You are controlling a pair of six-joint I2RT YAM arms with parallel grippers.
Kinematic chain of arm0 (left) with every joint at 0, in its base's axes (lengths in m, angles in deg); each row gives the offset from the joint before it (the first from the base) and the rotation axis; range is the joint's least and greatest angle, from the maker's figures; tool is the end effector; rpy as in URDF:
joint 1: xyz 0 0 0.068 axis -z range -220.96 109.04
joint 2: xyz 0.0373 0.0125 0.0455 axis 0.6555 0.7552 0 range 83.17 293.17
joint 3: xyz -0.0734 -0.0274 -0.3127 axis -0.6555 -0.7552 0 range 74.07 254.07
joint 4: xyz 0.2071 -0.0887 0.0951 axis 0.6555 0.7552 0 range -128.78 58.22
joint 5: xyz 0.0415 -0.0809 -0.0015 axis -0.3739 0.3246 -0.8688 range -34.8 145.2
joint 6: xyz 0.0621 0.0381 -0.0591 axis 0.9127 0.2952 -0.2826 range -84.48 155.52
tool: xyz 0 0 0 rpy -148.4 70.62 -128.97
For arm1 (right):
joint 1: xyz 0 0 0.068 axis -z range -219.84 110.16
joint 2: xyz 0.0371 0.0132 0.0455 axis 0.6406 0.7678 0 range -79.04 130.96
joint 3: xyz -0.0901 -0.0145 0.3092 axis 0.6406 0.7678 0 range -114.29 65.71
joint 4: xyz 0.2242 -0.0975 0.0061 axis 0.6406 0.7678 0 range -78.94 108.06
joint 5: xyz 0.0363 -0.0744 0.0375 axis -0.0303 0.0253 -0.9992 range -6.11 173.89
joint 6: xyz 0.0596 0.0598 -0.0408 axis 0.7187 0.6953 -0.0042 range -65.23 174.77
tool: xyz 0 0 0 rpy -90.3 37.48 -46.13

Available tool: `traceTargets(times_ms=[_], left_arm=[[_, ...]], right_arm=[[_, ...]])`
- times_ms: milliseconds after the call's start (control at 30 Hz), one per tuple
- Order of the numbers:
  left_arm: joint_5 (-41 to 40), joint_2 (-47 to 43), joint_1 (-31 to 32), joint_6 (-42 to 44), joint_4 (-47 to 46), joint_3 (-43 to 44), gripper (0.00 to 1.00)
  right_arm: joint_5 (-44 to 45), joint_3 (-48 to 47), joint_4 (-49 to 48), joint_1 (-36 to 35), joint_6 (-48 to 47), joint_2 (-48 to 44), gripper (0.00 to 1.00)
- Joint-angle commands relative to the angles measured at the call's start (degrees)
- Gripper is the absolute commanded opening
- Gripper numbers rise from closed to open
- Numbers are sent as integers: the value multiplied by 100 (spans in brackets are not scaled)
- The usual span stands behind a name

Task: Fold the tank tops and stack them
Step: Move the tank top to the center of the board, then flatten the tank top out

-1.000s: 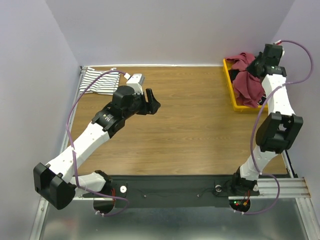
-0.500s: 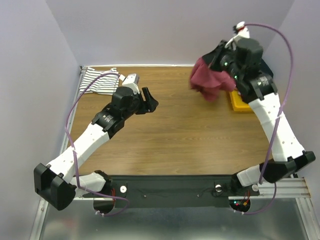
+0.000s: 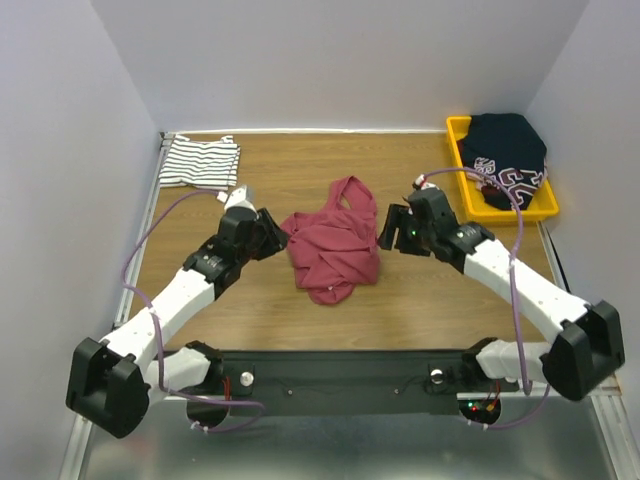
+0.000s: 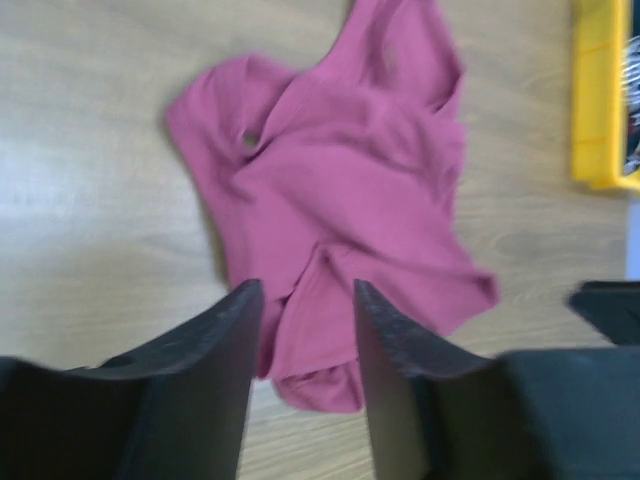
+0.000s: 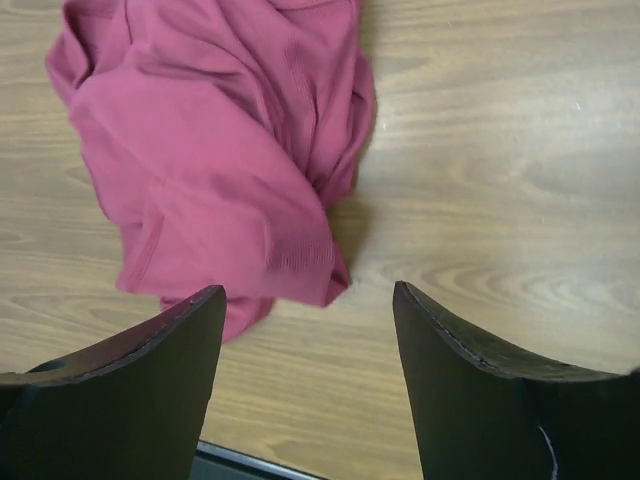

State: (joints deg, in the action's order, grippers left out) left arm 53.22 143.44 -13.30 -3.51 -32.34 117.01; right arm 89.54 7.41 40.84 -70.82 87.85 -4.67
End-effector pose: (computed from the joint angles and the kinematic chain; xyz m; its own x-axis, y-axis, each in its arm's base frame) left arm 0.2169 -0.1104 0.3127 -0.5519 -0.4213 -0.7196 0.1137 0.8169 -0.5655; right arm 0.2444 0.1369 0.2982 -0.7628 0.1755 -0.6223 -0.0442 0.9460 0.3210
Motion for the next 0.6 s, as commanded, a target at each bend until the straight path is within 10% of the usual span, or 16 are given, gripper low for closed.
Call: traceTargets(times_ms=[0,567], left_arm=[[119,99,2,-228,-371,-652,49],[699,2014,987,298,-1250,-506,53]], right_arm=[[192,450,-482,4,418,-818,73],[-872,2261,-2018,-171,577,-380,61]])
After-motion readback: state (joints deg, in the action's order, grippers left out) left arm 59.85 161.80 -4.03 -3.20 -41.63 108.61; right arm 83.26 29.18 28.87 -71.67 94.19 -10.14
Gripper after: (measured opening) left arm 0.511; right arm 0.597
